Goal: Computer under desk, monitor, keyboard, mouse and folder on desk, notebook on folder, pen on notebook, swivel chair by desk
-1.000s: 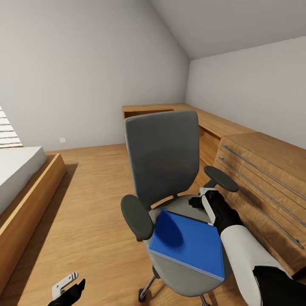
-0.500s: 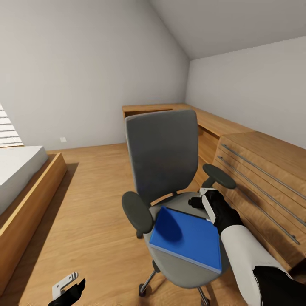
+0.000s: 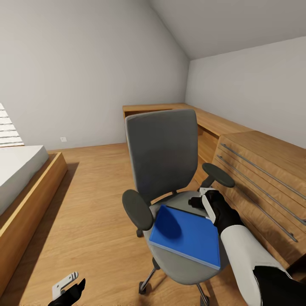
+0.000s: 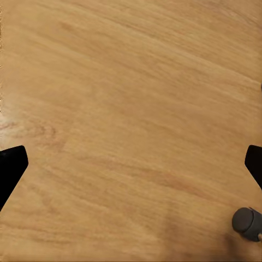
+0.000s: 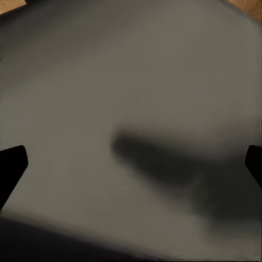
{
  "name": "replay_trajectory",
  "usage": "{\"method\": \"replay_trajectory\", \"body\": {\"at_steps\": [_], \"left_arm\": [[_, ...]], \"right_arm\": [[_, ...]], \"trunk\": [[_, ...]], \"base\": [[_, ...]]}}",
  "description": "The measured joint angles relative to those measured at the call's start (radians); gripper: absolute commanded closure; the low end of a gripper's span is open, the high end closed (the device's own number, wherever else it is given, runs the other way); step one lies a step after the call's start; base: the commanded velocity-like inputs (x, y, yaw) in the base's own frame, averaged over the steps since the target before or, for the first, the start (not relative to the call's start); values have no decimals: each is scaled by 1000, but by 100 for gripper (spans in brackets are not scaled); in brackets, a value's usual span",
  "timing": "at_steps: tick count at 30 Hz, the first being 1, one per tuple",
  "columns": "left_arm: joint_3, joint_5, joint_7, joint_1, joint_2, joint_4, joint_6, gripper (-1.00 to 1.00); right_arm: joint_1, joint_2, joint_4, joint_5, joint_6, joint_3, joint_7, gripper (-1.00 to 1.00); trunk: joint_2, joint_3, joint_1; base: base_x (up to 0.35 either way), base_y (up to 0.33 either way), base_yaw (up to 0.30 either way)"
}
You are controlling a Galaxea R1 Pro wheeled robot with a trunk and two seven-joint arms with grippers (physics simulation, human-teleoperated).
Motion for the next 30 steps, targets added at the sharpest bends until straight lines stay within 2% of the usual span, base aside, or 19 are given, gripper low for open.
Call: {"method": "replay_trajectory", "body": {"at_steps": [13, 30], "left_arm": [[0, 0, 0, 0, 1, 0, 0, -100], [0, 0, 0, 1, 2, 0, 0, -100]], "right_arm": [[0, 1, 2, -1, -1, 0, 2, -100], [0, 0, 3, 0, -3, 0, 2, -100]], "trunk": [[0, 0, 0], [0, 0, 0]], "base": [[-179, 0, 0], [-110, 0, 0]]}}
